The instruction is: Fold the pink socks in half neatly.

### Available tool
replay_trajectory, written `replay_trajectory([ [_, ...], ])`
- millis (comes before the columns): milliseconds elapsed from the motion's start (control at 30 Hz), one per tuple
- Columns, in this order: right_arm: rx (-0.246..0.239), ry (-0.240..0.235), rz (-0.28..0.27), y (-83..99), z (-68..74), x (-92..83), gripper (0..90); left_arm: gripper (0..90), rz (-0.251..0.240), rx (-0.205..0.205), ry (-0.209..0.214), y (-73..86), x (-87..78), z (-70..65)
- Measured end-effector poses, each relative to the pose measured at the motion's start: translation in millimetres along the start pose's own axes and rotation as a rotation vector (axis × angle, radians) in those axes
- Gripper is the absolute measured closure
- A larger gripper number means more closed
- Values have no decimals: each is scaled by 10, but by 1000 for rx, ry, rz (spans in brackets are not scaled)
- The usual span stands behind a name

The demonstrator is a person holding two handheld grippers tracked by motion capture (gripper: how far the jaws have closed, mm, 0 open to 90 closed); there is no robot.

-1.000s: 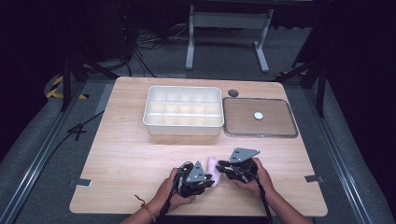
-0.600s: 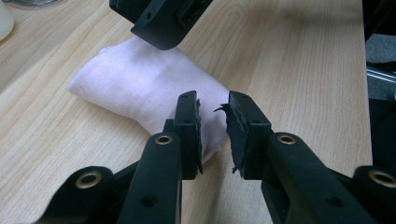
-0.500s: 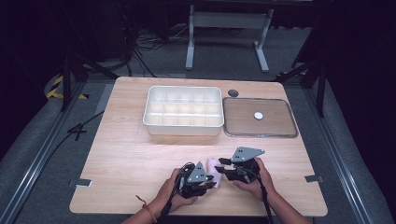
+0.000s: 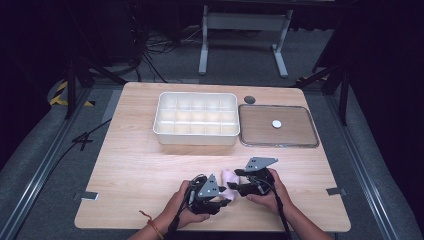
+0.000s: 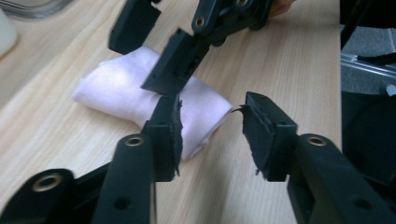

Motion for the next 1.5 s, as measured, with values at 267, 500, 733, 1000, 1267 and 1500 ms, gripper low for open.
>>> replay_trajectory([
  [267, 73, -58, 6, 66, -75, 62, 354, 433, 74, 14, -91, 166, -353, 211],
  [500, 82, -135, 16, 62, -52, 68, 492, 285, 125, -104, -176, 566, -676, 534],
  [733, 95, -174, 25, 51, -48, 75, 578, 236, 139, -185, -223, 938, -879, 823],
  [1000, 91, -190, 25, 54, -55, 64, 659, 205, 147, -224, -253, 1036, -838, 897],
  [1267, 10, -132, 37, 10, -1, 30, 719, 144, 85, -258, -255, 1088, -822, 923],
  [1500, -32, -109, 26, -26, 38, -11, 723, 135, 88, -261, -258, 1067, -794, 924],
])
Point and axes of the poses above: each handheld gripper's, and its own axes: x roughly forward along the jaws, y roughly out of its underside, z roughly to its left, the point moved 6 cm from there along x, roughly forward along the jaws, and after that the axes turned 5 degrees about -x, right-handed, at the moved point
